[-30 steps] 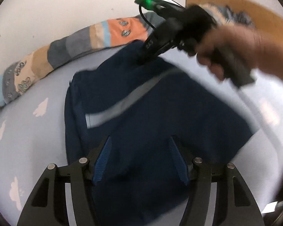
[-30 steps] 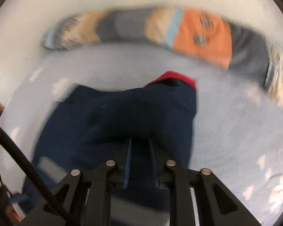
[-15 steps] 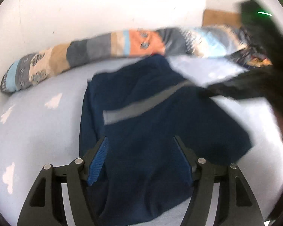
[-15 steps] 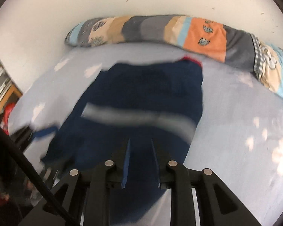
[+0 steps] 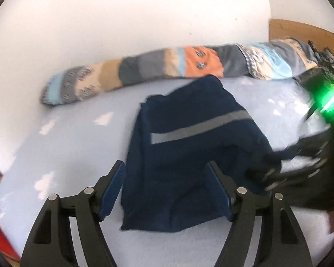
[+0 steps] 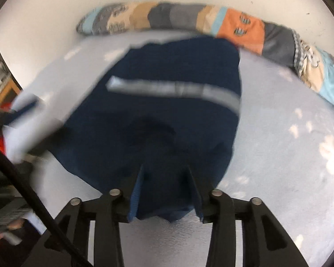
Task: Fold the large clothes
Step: 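Press the folded jacket flat with the left gripper while the right gripper releases it, then lift both open grippers away from the folded navy jacket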
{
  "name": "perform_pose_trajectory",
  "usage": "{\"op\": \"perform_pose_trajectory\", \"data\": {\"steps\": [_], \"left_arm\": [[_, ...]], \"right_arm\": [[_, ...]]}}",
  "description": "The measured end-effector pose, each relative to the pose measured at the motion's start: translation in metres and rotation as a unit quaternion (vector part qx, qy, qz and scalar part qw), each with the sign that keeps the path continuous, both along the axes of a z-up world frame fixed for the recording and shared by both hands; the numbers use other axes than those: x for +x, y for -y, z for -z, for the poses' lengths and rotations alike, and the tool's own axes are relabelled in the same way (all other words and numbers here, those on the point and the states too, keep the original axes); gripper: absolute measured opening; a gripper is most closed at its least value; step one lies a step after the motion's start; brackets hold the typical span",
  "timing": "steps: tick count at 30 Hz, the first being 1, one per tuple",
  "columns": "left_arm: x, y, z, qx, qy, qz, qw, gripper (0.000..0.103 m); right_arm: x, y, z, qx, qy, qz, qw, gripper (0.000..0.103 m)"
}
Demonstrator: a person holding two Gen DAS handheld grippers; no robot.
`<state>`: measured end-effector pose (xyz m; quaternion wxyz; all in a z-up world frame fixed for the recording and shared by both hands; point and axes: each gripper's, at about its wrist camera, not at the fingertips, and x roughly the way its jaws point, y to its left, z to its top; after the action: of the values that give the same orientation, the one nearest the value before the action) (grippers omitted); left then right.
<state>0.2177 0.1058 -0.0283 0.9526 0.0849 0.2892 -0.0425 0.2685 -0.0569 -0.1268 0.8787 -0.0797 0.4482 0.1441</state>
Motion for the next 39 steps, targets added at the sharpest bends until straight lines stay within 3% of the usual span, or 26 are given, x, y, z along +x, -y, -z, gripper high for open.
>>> {"op": "perform_pose_trajectory", "data": {"steps": [4,6,8,10,11,12,15,20,23,29,39], "left_arm": [[-0.027,0.005,-0.002,0.012,0.024,-0.020,0.9994,0.081],[-0.038,0.003,0.000,0.010,0.031,-0.022,0.9992,0.082],[-0.042,0.002,0.002,0.001,0.026,-0.018,0.9995,0.084],[-0.044,0.002,0.002,-0.004,0.026,-0.021,0.9994,0.084],[-0.043,0.002,0.002,-0.008,0.028,-0.021,0.9994,0.085],[-0.043,0.002,0.001,-0.015,0.030,-0.021,0.9992,0.086],[-0.047,0.001,-0.003,-0.025,0.051,-0.025,0.9981,0.092],[-0.047,-0.007,-0.008,-0.032,0.063,-0.058,0.9958,0.103],[-0.043,-0.010,-0.008,-0.027,0.061,-0.083,0.9943,0.103],[-0.037,-0.013,-0.003,-0.041,0.025,-0.087,0.9951,0.103],[-0.045,-0.007,-0.010,-0.037,0.047,-0.081,0.9949,0.103]], "right_arm": [[0.010,0.003,0.007,-0.001,-0.010,0.006,1.000,0.049],[-0.002,0.007,-0.011,0.013,0.004,0.004,1.000,0.049],[-0.022,0.014,-0.031,0.068,0.021,-0.007,0.997,0.049],[-0.046,0.021,-0.049,0.068,0.038,0.002,0.997,0.050],[-0.053,0.021,-0.054,0.068,0.055,0.005,0.996,0.057],[-0.063,0.025,-0.060,0.068,0.072,0.009,0.995,0.071],[-0.098,0.042,-0.066,0.078,0.117,0.029,0.990,0.082],[-0.117,0.059,-0.062,0.125,0.121,0.046,0.984,0.082],[-0.117,0.049,-0.067,0.102,0.140,0.050,0.984,0.082],[-0.111,0.032,-0.062,0.095,0.128,0.039,0.986,0.083],[-0.114,0.025,-0.058,0.097,0.117,0.028,0.988,0.085]]}}
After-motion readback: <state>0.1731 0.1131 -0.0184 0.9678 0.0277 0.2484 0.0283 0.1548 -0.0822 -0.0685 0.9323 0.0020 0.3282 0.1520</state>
